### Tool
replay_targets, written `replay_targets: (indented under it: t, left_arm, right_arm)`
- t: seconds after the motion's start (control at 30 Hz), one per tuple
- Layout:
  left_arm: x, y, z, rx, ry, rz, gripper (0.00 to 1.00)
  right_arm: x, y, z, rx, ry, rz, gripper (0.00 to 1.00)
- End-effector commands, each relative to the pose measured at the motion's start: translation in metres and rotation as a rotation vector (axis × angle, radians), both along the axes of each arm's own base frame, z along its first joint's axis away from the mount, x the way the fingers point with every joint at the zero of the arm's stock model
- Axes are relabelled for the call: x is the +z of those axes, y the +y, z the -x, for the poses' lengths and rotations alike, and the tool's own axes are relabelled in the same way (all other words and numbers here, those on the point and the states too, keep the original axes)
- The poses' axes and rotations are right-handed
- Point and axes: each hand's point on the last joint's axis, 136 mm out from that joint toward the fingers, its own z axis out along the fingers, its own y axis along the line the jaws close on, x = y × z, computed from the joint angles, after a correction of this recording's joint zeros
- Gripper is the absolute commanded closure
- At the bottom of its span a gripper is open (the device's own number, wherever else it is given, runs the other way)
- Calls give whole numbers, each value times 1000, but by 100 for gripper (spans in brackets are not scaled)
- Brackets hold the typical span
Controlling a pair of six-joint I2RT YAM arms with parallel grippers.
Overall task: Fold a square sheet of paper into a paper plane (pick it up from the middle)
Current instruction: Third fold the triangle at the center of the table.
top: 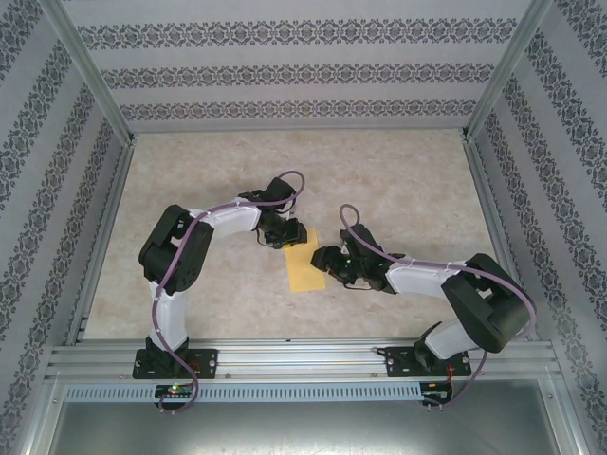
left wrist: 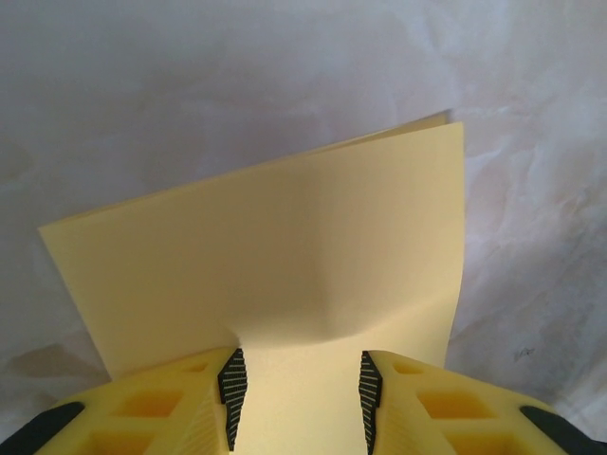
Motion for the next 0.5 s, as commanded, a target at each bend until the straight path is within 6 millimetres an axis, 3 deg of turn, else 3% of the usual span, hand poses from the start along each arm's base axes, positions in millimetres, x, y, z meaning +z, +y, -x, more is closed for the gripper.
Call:
replay_targets:
  t: [0.0, 0.3, 0.47]
  left_arm:
    - [-22, 18, 19, -6, 66, -71, 59]
    - [-13, 13, 16, -18, 42, -39, 57]
    - [-13, 12, 17, -22, 43, -30, 57]
  right_arm:
    - [4, 7, -7, 11, -14, -17, 46]
    - [-8, 6, -6, 6, 14, 3, 46]
    - [0, 18, -6, 41, 3, -49, 48]
